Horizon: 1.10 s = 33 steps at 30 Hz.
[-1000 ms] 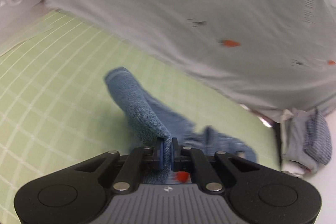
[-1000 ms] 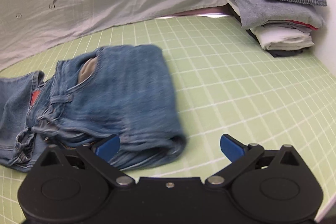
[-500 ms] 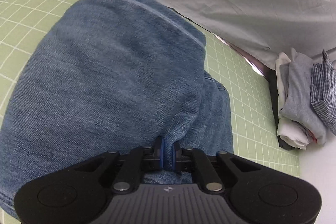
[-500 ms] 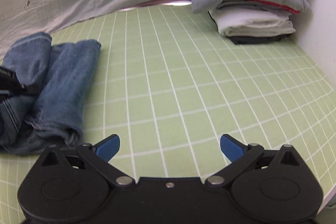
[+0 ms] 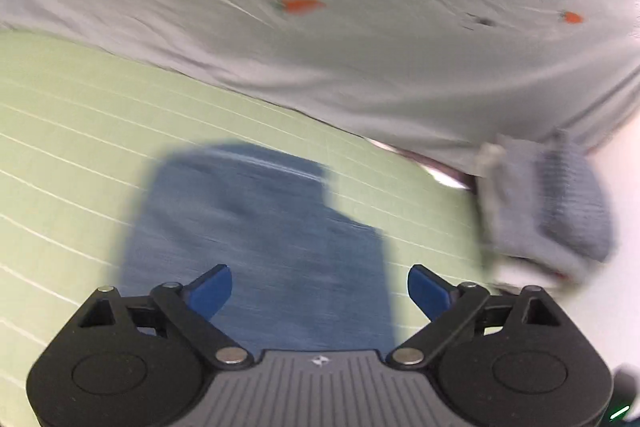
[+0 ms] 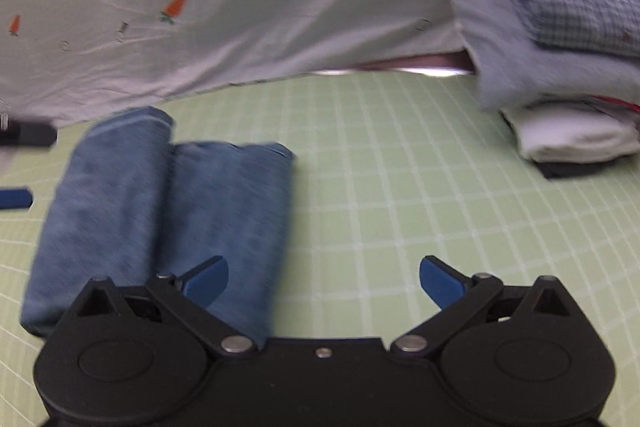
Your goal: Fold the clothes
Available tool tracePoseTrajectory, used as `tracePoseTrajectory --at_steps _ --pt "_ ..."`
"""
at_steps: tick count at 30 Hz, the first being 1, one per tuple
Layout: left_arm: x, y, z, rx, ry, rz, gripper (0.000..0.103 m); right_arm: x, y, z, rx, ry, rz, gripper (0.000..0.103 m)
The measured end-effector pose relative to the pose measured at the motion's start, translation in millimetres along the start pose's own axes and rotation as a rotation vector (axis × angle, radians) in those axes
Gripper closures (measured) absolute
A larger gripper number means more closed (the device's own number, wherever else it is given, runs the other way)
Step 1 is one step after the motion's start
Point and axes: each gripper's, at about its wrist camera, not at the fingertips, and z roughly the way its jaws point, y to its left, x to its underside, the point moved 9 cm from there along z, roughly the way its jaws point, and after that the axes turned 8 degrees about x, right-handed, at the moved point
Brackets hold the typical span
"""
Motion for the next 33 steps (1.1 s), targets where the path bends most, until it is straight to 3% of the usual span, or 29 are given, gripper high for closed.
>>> tracePoseTrajectory --at_steps 2,4,6,8,10,12,14,16,18,22,25,28,30,32,33 --pt "1 31 -3 -0.114 0.011 -0.002 0.008 -11 27 7 -0.048 -0.007 0.01 0.002" --pt "7 57 -1 -0.16 0.046 -0.028 0.008 -19 56 13 -0.104 -0.008 0.02 0.013" --pt "11 79 -2 -0.176 0.064 -0.057 0.008 -23 84 20 -0.165 0.001 0.005 0.024" --pt "14 97 -2 -0.191 0.082 -0.09 0.008 -22 107 29 -0.203 0.02 -0.025 0.044" --pt "12 101 -1 -0.181 0.087 -0.092 0.008 -18 125 43 -0.215 0.058 -0.05 0.054" --pt "9 102 0 -0.164 0.089 -0.086 0.008 -13 134 58 -0.22 0.101 -0.042 0.066" --pt "7 103 2 -0.147 0.09 -0.08 0.008 -13 138 63 -0.249 0.109 -0.015 0.089" --pt "4 103 3 -0.13 0.092 -0.074 0.008 -14 141 59 -0.257 0.087 -0.031 0.095" --pt "1 104 4 -0.113 0.093 -0.068 0.008 -21 139 47 -0.287 0.056 -0.024 0.097" --pt "-7 100 3 -0.054 0.077 -0.07 0.008 -59 109 3 -0.426 -0.045 0.178 0.097" --pt "-18 92 -3 0.018 0.043 -0.087 0.008 -70 72 -10 -0.318 -0.118 0.168 0.097" --pt "-14 82 10 0.06 0.07 -0.085 0.005 -42 30 26 -0.164 -0.016 0.2 0.095" --pt "-6 76 24 0.079 0.109 -0.075 0.005 -15 15 52 -0.083 0.101 0.202 0.085" --pt "4 69 39 0.098 0.154 -0.057 0.005 -6 10 56 -0.072 0.121 0.221 0.054" --pt "8 67 44 0.107 0.162 -0.056 0.004 -2 8 58 -0.071 0.131 0.234 0.048"
